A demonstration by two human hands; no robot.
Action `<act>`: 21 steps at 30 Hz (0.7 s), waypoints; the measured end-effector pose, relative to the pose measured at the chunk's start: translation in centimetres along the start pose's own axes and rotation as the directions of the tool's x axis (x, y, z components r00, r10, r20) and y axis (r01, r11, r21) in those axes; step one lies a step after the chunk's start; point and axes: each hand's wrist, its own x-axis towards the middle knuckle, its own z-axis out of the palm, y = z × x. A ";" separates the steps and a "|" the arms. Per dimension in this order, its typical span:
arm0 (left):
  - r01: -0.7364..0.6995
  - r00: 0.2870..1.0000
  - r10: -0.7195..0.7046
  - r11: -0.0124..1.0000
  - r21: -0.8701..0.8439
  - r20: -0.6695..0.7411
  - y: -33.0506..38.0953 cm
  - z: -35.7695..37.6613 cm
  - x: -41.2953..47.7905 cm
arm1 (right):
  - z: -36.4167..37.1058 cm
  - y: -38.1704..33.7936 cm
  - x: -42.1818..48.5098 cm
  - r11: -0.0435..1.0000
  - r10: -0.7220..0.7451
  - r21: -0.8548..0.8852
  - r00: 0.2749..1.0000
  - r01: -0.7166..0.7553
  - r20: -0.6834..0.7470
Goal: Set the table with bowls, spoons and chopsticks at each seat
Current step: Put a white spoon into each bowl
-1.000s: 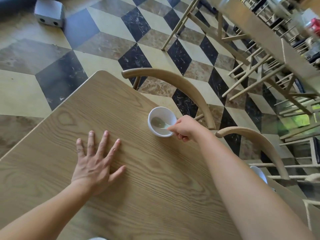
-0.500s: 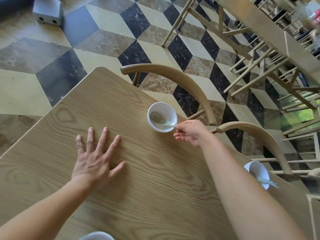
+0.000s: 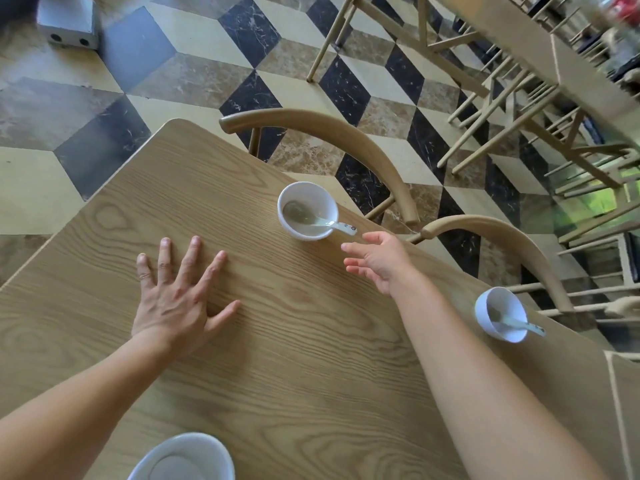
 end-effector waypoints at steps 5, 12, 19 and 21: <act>0.029 0.998 -0.026 0.999 -0.043 0.056 -0.1 -0.8 -0.2 | -1.8 5.3 -5.0 0.997 0.022 -0.074 0.994 -0.030 -0.108; 0.106 0.947 -0.031 0.970 -0.218 0.319 1.2 -6.3 -2.3 | -1.3 15.4 -15.3 0.964 0.087 -0.233 0.981 -0.127 -0.174; -0.139 0.949 0.202 0.957 -0.254 0.242 2.5 -16.6 -16.5 | 1.0 19.5 -32.4 0.916 -0.087 -0.394 0.927 -0.070 -0.366; -0.278 0.927 0.313 0.943 -0.184 0.208 3.5 -19.4 -21.9 | 1.8 20.8 -38.0 0.918 -0.127 -0.393 0.907 -0.046 -0.402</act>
